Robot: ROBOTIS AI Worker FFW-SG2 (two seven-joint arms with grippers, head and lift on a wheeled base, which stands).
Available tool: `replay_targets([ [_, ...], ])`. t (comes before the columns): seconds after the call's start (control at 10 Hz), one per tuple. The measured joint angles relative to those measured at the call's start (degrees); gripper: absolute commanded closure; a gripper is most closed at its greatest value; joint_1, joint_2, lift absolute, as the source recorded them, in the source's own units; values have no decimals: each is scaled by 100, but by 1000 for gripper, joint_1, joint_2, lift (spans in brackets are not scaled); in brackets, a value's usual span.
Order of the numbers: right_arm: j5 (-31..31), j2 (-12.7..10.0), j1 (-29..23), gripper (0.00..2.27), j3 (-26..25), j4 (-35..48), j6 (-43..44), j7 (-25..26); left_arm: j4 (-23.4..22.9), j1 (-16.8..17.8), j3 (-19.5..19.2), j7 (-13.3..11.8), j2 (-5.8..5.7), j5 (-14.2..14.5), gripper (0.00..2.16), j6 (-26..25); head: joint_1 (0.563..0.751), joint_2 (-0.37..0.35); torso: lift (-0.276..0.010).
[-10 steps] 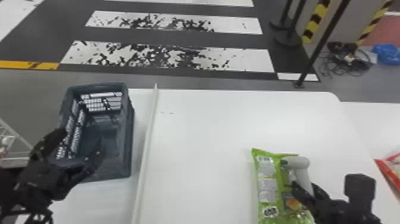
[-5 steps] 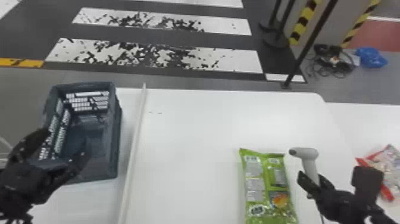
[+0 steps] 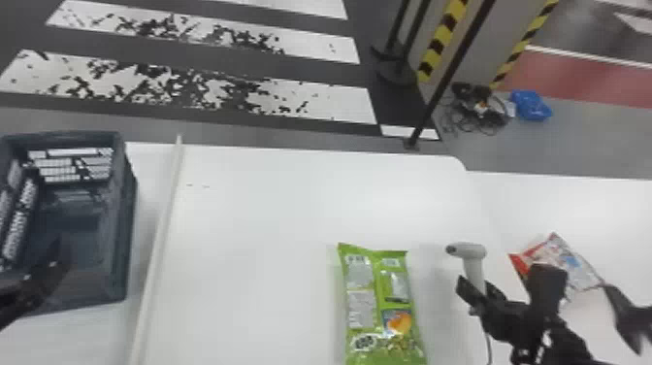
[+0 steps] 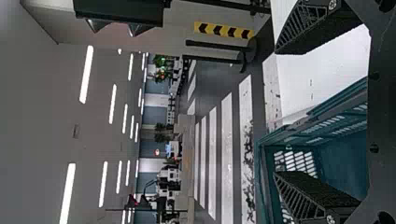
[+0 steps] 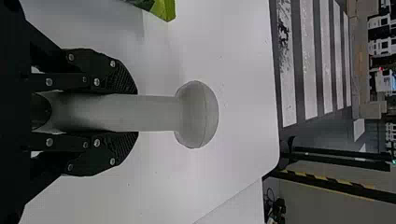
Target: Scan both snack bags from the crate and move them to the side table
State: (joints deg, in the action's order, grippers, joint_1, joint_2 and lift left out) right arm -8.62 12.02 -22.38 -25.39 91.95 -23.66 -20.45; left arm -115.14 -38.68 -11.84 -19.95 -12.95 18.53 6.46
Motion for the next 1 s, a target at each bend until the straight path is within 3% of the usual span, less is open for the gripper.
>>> replay_targets([
  [0.4, 11, 388, 151, 2240, -76, -877, 870, -260, 15, -14, 45, 15, 55, -90, 70, 11, 695, -333, -29],
  [0.6, 21, 444, 249, 2240, -84, -1123, 890, -665, 18, 0, 66, 26, 60, -120, 70, 8, 695, -329, -29],
  [0.8, 77, 420, 302, 2213, 30, -1312, 974, -726, 21, 3, 73, 25, 62, -121, 70, 8, 695, -315, -29],
  [0.9, 90, 404, 310, 2108, 72, -1352, 1018, -724, 25, 7, 75, 21, 59, -121, 70, 8, 695, -307, -29],
  [1.0, 100, 398, 326, 1669, 105, -1389, 1024, -772, 26, 10, 74, 18, 52, -121, 70, 8, 695, -303, -29],
])
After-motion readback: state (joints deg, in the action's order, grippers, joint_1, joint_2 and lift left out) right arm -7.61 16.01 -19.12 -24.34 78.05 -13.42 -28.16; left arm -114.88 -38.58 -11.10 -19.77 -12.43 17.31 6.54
